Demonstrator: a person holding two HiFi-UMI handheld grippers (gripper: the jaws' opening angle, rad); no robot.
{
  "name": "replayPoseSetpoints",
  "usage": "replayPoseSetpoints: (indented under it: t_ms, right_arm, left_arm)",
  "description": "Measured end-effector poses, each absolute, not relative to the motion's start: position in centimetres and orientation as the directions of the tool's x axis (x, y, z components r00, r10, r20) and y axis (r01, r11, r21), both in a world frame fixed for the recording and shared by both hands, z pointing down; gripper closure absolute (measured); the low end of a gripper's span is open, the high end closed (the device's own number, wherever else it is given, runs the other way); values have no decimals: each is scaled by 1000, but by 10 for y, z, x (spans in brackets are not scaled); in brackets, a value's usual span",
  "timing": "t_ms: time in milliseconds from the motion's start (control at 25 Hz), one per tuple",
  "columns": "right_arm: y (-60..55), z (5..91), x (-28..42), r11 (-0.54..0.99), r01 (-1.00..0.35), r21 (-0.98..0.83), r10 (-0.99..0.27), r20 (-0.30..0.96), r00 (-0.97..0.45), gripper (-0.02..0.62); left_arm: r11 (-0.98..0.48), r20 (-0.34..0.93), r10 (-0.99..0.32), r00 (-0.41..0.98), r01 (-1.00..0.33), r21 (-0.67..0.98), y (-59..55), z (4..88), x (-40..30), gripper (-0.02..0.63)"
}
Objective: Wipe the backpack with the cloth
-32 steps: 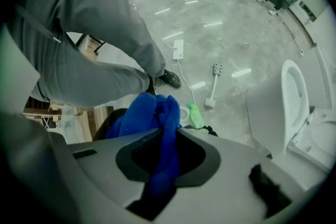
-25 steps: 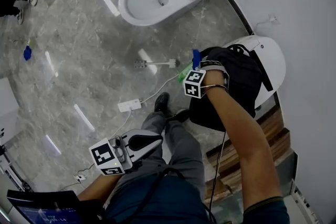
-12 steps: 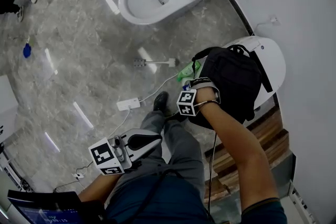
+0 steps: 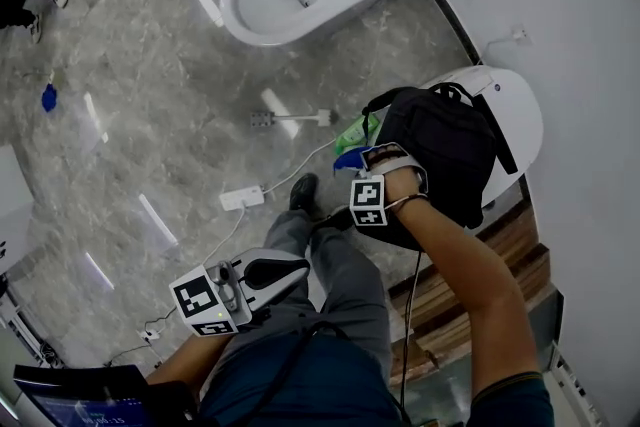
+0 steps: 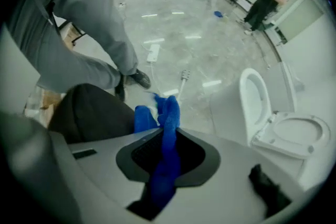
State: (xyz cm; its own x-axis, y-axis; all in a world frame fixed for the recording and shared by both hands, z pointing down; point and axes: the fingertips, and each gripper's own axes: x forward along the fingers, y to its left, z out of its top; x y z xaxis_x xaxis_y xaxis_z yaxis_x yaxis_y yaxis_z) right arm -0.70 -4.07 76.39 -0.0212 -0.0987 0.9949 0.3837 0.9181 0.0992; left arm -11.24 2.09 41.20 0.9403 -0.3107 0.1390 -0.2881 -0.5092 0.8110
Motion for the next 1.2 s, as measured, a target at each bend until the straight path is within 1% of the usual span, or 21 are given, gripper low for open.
replayPoseSetpoints:
  t_ms: [80,160,280,400,440,480,520,600,680,760,840,920,1000,1080,1200]
  right_arm:
    - [-110,750,6,913,326,245,-236,969,-68,537]
    - [-164,738,21,917,223,330,-312,943,-114,537]
    - [-206,732,54,943,-43,329,-331,928,-172,537]
    - [-223,713,80,896,-283,343,-409,886,-220,537]
    - [-224,709,94,867,-359,346,-436,875,-208,537]
    - [-222,709,115,831,-436,344,-450,877,-167,537]
    - [-215,713,144,790,-514,335,-444,890,-102,537]
    - [-184,725,212,698,-642,317,-383,923,38,537]
    - [-145,725,261,625,-712,322,-355,929,108,537]
    - [-111,711,289,546,-765,342,-395,910,124,537]
    - [-87,693,310,427,-834,350,-448,883,141,537]
    - [-69,677,325,256,-906,338,-482,857,183,537]
    - [-46,667,333,49,-951,306,-516,823,238,537]
    - [-18,667,330,-135,-958,254,-543,790,286,537]
    - [20,669,319,-330,-927,176,-535,774,338,538]
  left_arm:
    - [-497,160,-313,936,-305,812,24,418,-115,601]
    - [-496,167,-314,935,-311,811,25,420,-115,601]
    - [-505,167,-301,939,-305,808,25,417,-110,601]
    - [-506,166,-297,940,-302,808,24,416,-108,601]
    - [-505,165,-295,941,-300,809,24,416,-107,601]
    - [-506,164,-291,943,-297,810,24,416,-105,601]
    - [-507,162,-286,945,-292,811,23,416,-104,601]
    - [-513,154,-279,948,-283,810,20,413,-101,601]
    - [-517,151,-276,949,-279,809,16,410,-102,601]
    - [-517,155,-270,950,-279,809,12,409,-103,601]
    - [-519,154,-256,954,-271,811,9,411,-97,601]
    - [-529,143,-235,962,-250,811,5,412,-87,601]
    - [-541,130,-213,968,-227,810,5,408,-80,601]
    - [-552,125,-192,973,-212,807,7,403,-81,601]
    - [-565,127,-156,979,-194,802,11,398,-81,601]
